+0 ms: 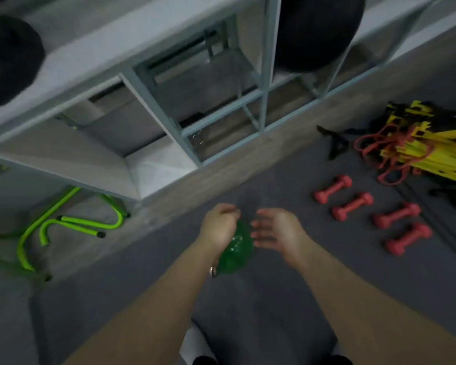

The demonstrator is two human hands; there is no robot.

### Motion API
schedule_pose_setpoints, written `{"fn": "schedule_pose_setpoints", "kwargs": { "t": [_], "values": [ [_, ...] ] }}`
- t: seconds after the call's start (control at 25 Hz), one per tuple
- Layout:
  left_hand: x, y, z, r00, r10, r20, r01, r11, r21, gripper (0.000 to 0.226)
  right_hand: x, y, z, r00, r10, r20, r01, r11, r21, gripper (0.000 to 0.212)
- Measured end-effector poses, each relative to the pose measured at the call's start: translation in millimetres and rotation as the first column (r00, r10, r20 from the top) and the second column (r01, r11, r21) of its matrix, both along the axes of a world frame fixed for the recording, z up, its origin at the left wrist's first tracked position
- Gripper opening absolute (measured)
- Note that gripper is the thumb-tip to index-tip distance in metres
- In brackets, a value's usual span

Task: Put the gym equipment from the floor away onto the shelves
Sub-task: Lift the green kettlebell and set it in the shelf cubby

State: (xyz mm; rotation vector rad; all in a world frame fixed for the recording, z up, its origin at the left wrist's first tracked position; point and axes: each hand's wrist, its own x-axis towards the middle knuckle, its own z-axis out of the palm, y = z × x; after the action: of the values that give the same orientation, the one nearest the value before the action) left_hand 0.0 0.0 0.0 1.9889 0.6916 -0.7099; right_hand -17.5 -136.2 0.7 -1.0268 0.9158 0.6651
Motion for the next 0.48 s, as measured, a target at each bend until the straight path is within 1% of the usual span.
{"fn": "schedule_pose_setpoints", "kwargs": {
  "t": [0.04,0.08,0.12,0.16,0.2,0.24,0.28,0.32,0.36,0.4,0.44,0.48],
  "values": [
    [-9,15,-30,0.995,-0.081,-0.063,0.087,0.991,0.097,0.035,-5,22,-20,1.000,0.024,-0.015,-0.025,0.999,-0.039,0.013],
    [-16,30,-66,0.988,-0.108,-0.109,0.127,0.973,0.193,0.045,-7,39,-45,0.997,0.077,-0.018,-0.078,0.986,-0.145,0.016],
    [-26,45,-97,0.978,-0.126,-0.165,0.163,0.958,0.234,0.053,-13,56,-71,0.977,0.212,0.018,-0.198,0.938,-0.286,0.026],
    [-38,52,-117,0.968,-0.115,-0.223,0.159,0.969,0.189,0.052,-20,71,-88,0.902,0.429,0.047,-0.365,0.819,-0.443,0.041],
    [-49,59,-133,0.965,-0.092,-0.247,0.116,0.990,0.086,0.042,-25,83,-106,0.757,0.650,0.064,-0.508,0.647,-0.569,0.056],
    [-58,63,-139,0.965,-0.075,-0.250,0.079,0.997,0.006,0.026,-27,91,-117,0.565,0.824,0.040,-0.599,0.443,-0.667,0.066],
    [-63,66,-144,0.972,-0.040,-0.233,0.029,0.998,-0.053,0.014,-24,95,-124,0.379,0.925,-0.023,-0.621,0.235,-0.748,0.072],
    [-66,69,-146,0.975,-0.005,-0.224,-0.014,0.996,-0.084,0.012,-19,96,-126,0.208,0.969,-0.133,-0.599,0.019,-0.801,0.073],
    [-68,74,-150,0.975,0.024,-0.222,-0.053,0.990,-0.129,0.012,-13,99,-127,0.063,0.968,-0.241,-0.506,-0.178,-0.844,0.071],
    [-70,76,-150,0.974,0.041,-0.222,-0.082,0.980,-0.182,0.011,-7,103,-130,-0.071,0.937,-0.343,-0.405,-0.342,-0.848,0.068],
    [-69,78,-148,0.975,0.041,-0.219,-0.091,0.970,-0.225,0.009,-1,106,-130,-0.179,0.894,-0.410,-0.326,-0.448,-0.833,0.063],
    [-67,78,-145,0.975,0.014,-0.221,-0.071,0.965,-0.252,0.009,6,108,-129,-0.285,0.842,-0.459,-0.272,-0.530,-0.803,0.058]
  ]
}}
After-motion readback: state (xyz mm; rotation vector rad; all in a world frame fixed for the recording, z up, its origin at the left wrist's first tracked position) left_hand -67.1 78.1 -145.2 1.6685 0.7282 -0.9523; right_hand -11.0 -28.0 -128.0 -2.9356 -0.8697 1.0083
